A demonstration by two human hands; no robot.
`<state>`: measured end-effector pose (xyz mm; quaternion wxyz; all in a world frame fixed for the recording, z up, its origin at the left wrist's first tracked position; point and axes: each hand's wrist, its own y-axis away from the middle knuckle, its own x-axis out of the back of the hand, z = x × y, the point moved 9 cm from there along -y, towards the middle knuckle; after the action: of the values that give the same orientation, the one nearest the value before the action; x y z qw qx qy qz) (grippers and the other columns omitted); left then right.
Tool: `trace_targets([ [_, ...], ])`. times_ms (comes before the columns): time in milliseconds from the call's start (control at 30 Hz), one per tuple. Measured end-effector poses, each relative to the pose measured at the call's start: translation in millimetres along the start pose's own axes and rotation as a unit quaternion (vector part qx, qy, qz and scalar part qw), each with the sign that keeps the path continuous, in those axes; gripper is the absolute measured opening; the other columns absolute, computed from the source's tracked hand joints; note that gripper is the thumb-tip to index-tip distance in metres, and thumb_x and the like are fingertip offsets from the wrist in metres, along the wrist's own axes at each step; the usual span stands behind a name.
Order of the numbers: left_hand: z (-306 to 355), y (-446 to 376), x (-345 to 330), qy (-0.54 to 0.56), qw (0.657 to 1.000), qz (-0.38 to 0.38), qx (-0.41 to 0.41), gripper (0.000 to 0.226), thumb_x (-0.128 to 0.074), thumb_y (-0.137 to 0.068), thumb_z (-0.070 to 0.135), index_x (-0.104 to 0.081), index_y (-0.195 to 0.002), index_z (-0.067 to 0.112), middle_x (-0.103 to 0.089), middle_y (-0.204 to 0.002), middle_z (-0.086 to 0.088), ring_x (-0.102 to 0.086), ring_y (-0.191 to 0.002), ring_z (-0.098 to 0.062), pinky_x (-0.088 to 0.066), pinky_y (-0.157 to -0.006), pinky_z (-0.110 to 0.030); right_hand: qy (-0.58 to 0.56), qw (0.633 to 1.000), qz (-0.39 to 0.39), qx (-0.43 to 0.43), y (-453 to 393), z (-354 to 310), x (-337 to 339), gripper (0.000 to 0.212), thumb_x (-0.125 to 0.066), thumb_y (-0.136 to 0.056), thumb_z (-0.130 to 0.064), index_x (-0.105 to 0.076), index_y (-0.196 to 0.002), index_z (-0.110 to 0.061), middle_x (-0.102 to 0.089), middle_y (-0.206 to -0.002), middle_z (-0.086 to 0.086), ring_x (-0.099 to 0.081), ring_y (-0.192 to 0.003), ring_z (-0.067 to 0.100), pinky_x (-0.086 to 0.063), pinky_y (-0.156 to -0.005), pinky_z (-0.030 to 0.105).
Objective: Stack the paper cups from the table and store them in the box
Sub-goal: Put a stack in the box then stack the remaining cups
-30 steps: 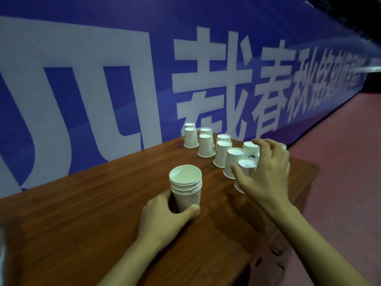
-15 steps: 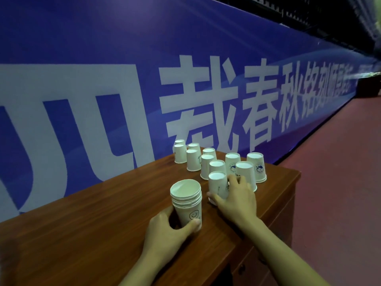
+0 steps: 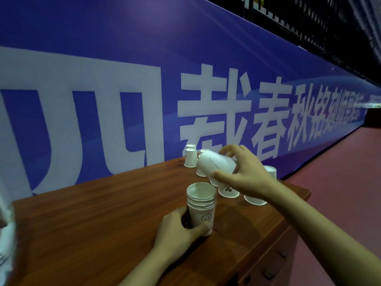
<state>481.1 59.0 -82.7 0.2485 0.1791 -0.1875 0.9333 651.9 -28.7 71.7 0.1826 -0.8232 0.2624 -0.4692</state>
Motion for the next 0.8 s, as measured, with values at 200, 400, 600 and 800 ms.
trace_targets([
  [200,-2.5,0.1,0.1,-0.022,1.000,0.007,-0.005,0.047,-0.082,-0.062,0.065,-0.077,-0.100,0.038,-0.078,-0.096,0.023,-0.073,-0.088,0.001,-0.060,-0.087,-0.044,0.162,0.967,-0.195,0.043,-25.2,-41.8,-24.7,0.053,-0.067,-0.088,-0.046,-0.059,-0.134,-0.022,-0.059,-0.117,0.002,-0.057,-0.101,0.018,-0.056,-0.084,0.035],
  [400,-5.8,-3.3,1.6,-0.066,0.998,0.017,0.007,0.065,-0.073,-0.053,0.081,-0.076,-0.102,0.038,-0.076,-0.097,0.020,-0.069,-0.092,0.002,-0.059,-0.087,-0.038,0.162,0.941,-0.298,0.006,-30.0,-48.0,-82.2,0.068,-0.064,-0.087,-0.039,-0.036,-0.146,-0.021,-0.052,-0.141,0.008,-0.054,-0.123,0.031,-0.051,-0.098,0.043],
  [600,-9.6,-6.4,3.2,-0.060,0.998,0.021,0.010,0.050,-0.080,-0.055,0.072,-0.075,-0.089,0.035,-0.077,-0.088,0.019,-0.071,-0.083,-0.002,-0.060,-0.078,-0.039,0.188,0.953,-0.238,0.009,4.6,-25.7,-93.8,0.064,-0.006,-0.104,-0.058,-0.027,-0.157,-0.030,-0.035,-0.160,0.002,-0.031,-0.142,0.031,-0.024,-0.116,0.050],
  [800,-19.7,-12.8,-0.8,-0.109,0.994,0.016,0.001,0.071,-0.071,-0.055,0.091,-0.077,-0.104,0.040,-0.077,-0.103,0.016,-0.071,-0.098,-0.007,-0.059,-0.088,-0.042,-0.135,0.979,0.125,-0.085,18.8,41.2,-23.6,0.047,-0.054,-0.094,-0.052,-0.061,-0.127,-0.019,-0.062,-0.124,-0.001,-0.058,-0.117,0.018,-0.047,-0.093,0.031],
])
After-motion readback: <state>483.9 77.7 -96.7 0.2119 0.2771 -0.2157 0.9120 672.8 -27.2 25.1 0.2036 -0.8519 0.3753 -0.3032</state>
